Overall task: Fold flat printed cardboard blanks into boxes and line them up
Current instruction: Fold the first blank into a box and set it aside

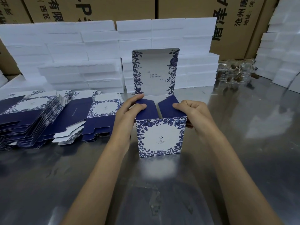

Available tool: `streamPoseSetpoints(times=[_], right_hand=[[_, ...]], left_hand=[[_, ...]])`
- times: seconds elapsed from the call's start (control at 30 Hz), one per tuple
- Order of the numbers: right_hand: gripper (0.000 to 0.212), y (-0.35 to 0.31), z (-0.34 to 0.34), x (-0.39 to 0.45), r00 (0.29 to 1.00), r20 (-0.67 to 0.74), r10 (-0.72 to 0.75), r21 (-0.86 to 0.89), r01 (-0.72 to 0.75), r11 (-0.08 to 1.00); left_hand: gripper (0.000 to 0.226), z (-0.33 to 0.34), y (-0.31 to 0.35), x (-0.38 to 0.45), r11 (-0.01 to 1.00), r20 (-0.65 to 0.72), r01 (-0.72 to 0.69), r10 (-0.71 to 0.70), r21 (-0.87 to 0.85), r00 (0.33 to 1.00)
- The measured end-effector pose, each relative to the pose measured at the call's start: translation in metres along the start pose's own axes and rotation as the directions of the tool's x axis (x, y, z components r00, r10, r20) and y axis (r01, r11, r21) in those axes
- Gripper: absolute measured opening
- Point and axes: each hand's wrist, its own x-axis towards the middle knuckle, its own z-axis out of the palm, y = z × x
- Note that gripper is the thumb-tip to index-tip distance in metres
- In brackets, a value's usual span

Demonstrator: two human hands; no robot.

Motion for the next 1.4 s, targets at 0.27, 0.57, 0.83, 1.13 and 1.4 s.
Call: streamPoseSetpoints(times=[0.27, 0.57, 0.83, 1.13, 1.4], right_hand=[[0.039, 0.003, -0.002, -0.002, 0.997, -0.08, 0.009, 0.101, -0.001, 0.995], [0.038, 0.006, 0.001, 0.0, 0.99, -0.139, 0.016, 0.186, 0.01, 0.982], [0.027, 0.009, 0.002, 0.001, 0.98, -0.193, 0.036, 0.196, 0.003, 0.981], [0.014, 0.01, 0.001, 0.0, 0.997, -0.067, -0.027, 0.351, 0.049, 0.935], [0.037, 0.01, 0.003, -0.002, 0.993, -0.091, -0.072, 0.231, 0.092, 0.969]], left_hand=[[0.037, 0.001, 0.001, -0.003, 0.999, 0.108, 0.029, -0.031, 0.019, 0.994], [0.037, 0.002, 0.002, -0.005, 0.999, 0.11, 0.03, -0.031, 0.015, 0.993], [0.031, 0.0, 0.005, -0.007, 0.999, 0.137, 0.017, -0.021, 0.035, 0.99], [0.06, 0.001, 0.002, -0.002, 0.998, 0.093, -0.026, 0.021, 0.051, 0.995], [0.02, 0.001, 0.002, -0.004, 1.0, -0.021, -0.007, 0.007, -0.016, 1.0]])
